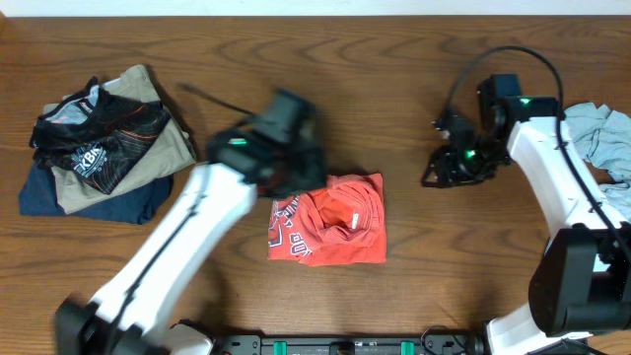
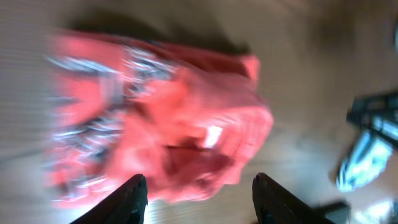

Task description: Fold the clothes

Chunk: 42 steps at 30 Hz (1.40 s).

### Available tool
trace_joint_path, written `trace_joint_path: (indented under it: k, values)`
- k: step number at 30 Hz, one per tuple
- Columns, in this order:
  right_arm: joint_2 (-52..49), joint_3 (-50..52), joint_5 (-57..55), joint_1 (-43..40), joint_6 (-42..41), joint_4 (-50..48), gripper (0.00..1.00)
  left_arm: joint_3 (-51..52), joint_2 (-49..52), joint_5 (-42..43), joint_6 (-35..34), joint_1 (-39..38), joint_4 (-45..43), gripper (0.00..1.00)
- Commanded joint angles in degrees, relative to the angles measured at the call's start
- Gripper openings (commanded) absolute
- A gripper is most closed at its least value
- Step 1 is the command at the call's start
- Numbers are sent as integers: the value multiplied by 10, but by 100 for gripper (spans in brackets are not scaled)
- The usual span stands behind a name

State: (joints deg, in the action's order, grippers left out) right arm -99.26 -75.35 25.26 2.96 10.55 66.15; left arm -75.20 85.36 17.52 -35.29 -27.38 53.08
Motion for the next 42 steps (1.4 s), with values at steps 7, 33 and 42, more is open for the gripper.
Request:
trace_joint_path:
  k: [7, 33, 42]
  values:
    - [6, 2, 9, 142, 35, -88, 50, -8, -28, -63, 23, 159, 68, 56]
    - [-61, 3, -425, 265, -314, -204, 1, -8, -28, -62, 30, 238, 104, 56]
    - [-61, 3, -342, 193, -311, -187, 52, -8, -28, -62, 30, 238, 114, 56]
